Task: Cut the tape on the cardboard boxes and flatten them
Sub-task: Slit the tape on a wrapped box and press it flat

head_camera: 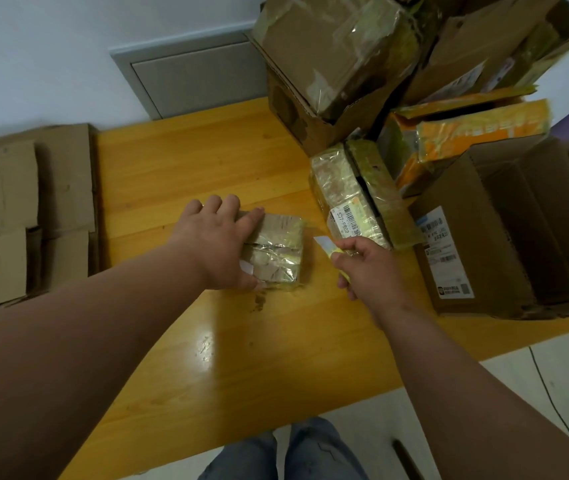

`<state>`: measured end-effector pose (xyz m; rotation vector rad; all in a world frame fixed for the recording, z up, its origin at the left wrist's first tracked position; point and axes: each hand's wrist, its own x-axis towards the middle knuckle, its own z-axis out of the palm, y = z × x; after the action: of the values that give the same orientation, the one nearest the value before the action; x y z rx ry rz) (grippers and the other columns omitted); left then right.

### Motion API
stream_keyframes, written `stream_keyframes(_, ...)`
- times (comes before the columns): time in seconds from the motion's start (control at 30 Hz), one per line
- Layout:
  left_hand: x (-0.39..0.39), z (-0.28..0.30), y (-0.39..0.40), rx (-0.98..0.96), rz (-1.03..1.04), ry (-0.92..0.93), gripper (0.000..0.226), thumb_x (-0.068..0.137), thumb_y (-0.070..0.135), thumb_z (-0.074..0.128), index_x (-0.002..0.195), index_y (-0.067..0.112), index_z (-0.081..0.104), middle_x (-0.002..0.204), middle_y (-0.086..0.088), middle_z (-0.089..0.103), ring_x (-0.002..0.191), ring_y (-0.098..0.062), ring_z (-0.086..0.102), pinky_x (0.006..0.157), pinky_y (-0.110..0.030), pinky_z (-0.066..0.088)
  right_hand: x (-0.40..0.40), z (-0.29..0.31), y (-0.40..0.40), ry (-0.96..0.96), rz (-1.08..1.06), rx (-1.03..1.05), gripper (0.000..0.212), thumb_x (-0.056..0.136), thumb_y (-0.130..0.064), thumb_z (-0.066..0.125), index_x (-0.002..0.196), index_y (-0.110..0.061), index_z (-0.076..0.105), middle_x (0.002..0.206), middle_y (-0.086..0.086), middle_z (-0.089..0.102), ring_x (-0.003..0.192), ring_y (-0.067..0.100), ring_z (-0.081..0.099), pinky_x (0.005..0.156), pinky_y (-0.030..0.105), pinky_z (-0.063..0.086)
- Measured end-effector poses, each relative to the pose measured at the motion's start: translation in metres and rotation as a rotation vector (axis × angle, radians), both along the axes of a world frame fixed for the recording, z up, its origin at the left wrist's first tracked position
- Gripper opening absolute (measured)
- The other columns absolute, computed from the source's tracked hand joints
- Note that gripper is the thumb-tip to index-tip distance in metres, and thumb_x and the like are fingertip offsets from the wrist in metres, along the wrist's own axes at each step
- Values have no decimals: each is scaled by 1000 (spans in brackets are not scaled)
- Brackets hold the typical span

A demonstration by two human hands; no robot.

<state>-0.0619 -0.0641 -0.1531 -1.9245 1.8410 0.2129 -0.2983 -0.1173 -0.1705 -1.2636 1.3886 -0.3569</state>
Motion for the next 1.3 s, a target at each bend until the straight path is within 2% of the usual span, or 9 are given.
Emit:
stream_keyframes(0.13,-8,-8,3,-6,-3,148,137,53,93,55,155,27,-9,161,0,9,146,-26,10,119,-50,7,12,-10,7,-43,-34,-45,17,96,-21,60,110,-29,61,101,0,67,61,0,61,52,22,47)
stream_keyframes(0.27,-9,-13,3,-29,-5,194,135,56,89,60,157,25,-3,158,1,18,144,-24,15,119,-50,12,22,-13,14,-53,-13,-52,21,97,-23,58,97,-43,54,116,4,66,92,15,60,71,33,48)
stream_keyframes(0.43,-7,-10,-3,-22,-5,212,132,53,86,65,157,26,10,155,2,26,142,-23,23,116,-50,21,20,-13,14,-128,-59,2,19,98,-19,58,110,-34,56,103,3,63,53,-6,57,44,15,42)
stream_keyframes(0.6,-6,-8,-3,-16,-5,217,131,53,85,66,156,26,12,155,3,28,140,-23,25,113,-48,24,20,-11,11,-141,-55,-3,20,97,-17,59,105,-35,57,96,1,64,50,-4,55,43,18,42)
stream_keyframes(0.73,-6,-8,-6,2,1,212,132,55,84,67,157,26,8,157,4,24,142,-23,21,114,-48,22,20,-9,10,-157,-37,-11,24,97,-16,59,98,-40,57,93,0,63,51,-2,56,44,14,41)
stream_keyframes(0.9,-6,-7,-4,7,11,224,131,57,82,68,158,26,6,158,4,22,142,-22,19,115,-48,19,25,-13,8,-116,-26,-30,23,96,-20,60,99,-43,56,99,3,64,89,15,56,64,26,44)
stream_keyframes(1.07,-6,-7,-3,1,15,240,131,56,82,69,158,26,8,158,4,23,143,-22,20,115,-48,19,32,-17,12,-71,-75,-72,21,95,-24,61,98,-43,56,112,6,69,76,14,65,59,26,45)
stream_keyframes(1.17,-6,-7,-3,0,16,241,131,56,81,69,158,26,8,158,4,24,142,-22,20,115,-48,19,32,-19,14,-67,-116,-74,22,94,-25,61,92,-46,55,115,6,68,92,23,68,65,29,47)
stream_keyframes(1.3,-6,-6,-4,2,14,245,131,55,82,69,157,26,10,157,4,25,142,-22,21,114,-48,21,32,-18,12,-84,-99,-65,24,95,-22,61,91,-45,55,110,10,70,84,14,63,59,25,44)
